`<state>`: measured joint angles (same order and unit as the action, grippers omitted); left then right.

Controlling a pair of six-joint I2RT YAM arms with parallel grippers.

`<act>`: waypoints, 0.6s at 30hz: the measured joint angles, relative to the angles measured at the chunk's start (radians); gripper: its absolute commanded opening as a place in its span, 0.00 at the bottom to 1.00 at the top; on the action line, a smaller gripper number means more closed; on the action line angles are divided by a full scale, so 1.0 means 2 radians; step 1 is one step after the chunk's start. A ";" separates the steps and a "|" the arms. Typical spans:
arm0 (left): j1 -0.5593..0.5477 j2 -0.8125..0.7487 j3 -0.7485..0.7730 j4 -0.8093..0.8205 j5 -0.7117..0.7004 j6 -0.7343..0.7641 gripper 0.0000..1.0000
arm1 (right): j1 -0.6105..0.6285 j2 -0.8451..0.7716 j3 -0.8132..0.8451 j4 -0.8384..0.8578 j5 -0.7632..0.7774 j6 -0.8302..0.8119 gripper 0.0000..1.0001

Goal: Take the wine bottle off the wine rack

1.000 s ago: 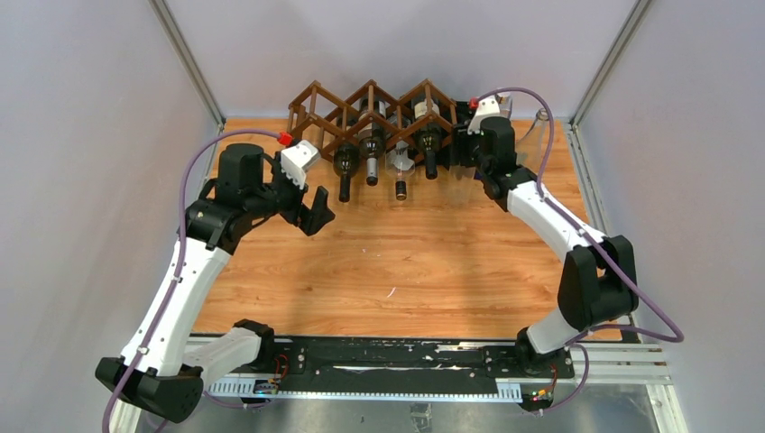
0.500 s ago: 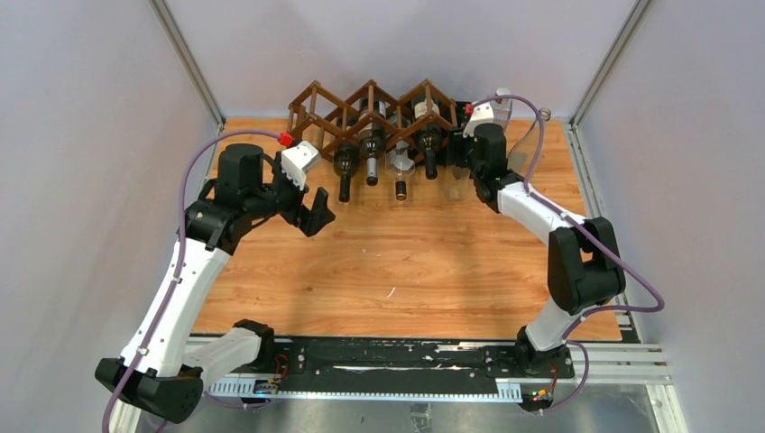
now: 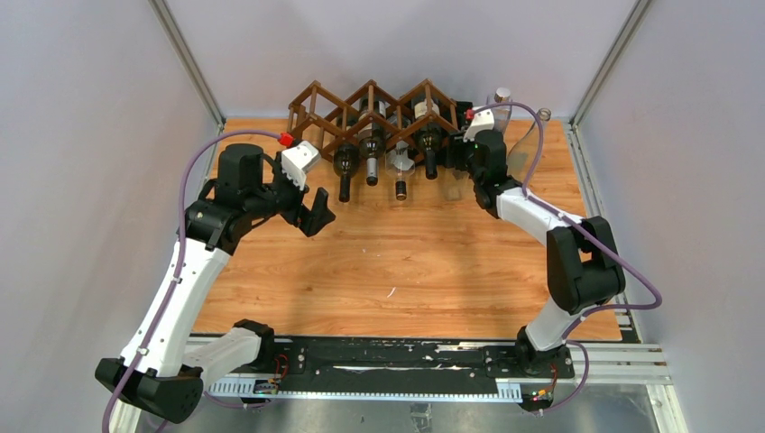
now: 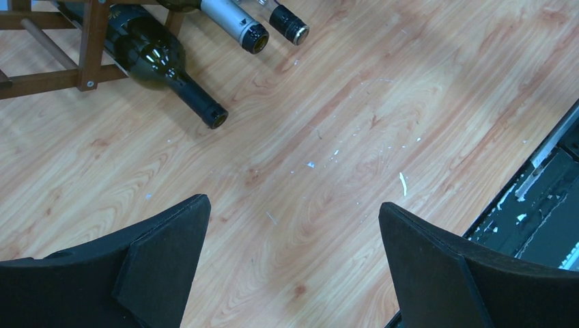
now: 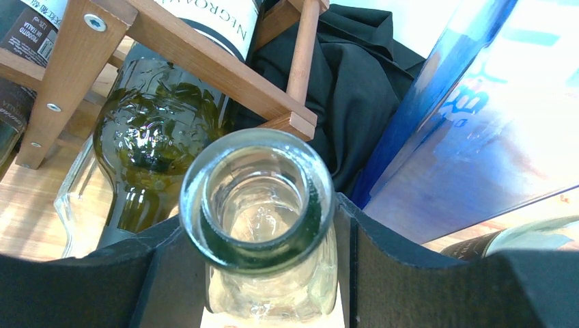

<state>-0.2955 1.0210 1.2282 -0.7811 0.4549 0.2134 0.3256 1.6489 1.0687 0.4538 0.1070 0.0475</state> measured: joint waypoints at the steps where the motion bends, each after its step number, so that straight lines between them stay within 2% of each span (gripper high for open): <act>1: 0.000 0.000 0.000 0.000 0.001 0.000 1.00 | 0.000 0.000 0.000 0.001 0.000 0.000 0.70; 2: 0.000 0.000 0.000 0.000 0.002 0.000 1.00 | 0.000 0.000 0.000 0.001 0.000 0.000 0.78; 4: 0.000 0.000 0.000 0.000 0.002 0.000 1.00 | 0.000 0.000 0.000 0.004 0.000 0.000 0.87; 11: 0.000 0.001 0.000 0.000 0.003 0.001 1.00 | 0.000 -0.021 0.000 0.005 0.007 0.000 0.91; 18: 0.000 0.031 0.021 -0.013 0.001 -0.004 1.00 | 0.000 -0.098 0.008 -0.036 0.016 0.006 0.93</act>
<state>-0.2955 1.0840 1.2697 -0.8062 0.4561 0.2058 0.3252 1.4521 1.0851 0.3817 0.1394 0.0593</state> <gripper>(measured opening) 0.997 0.919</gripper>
